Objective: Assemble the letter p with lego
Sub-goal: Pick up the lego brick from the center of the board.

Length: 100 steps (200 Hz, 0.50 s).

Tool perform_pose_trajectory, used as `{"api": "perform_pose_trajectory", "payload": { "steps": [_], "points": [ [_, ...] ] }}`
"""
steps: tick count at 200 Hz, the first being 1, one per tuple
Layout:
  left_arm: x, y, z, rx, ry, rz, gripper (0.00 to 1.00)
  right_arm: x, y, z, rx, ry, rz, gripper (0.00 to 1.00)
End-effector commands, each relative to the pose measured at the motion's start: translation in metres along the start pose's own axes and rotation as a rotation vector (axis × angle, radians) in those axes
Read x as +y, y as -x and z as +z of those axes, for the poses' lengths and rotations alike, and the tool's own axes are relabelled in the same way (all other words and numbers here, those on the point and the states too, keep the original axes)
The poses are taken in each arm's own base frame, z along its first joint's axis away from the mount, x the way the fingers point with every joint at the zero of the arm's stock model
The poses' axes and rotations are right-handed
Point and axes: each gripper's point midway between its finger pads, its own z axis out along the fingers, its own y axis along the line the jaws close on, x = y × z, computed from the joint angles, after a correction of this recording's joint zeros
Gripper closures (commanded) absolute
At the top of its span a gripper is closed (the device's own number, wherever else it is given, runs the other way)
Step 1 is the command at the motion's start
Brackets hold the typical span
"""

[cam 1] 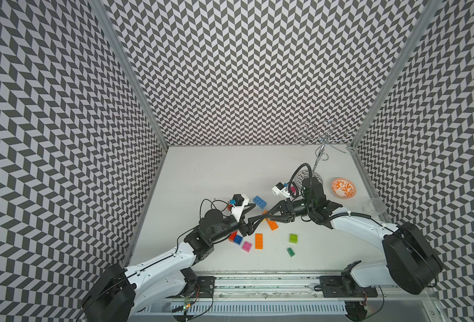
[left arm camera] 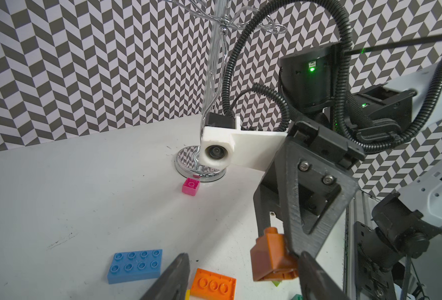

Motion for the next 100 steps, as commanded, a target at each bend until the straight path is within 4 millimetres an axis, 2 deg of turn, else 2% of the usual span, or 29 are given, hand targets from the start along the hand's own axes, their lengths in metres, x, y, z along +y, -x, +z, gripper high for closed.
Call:
{"api": "perform_pose_trajectory", "payload": {
  "steps": [1,55,100],
  "points": [
    [-0.0181,0.0063,0.0013,0.008,-0.083,0.024,0.31,0.0042,0.0072,-0.0010,-0.012,0.019,-0.043,0.65],
    [-0.0221,0.0054,-0.0015,0.011,-0.102,0.035,0.22,0.0018,0.0097,-0.0056,-0.022,0.015,-0.035,0.65],
    [-0.0193,0.0032,0.0070,0.036,-0.095,0.044,0.28,0.0021,0.0082,-0.0054,-0.023,0.015,-0.039,0.65]
  ]
}}
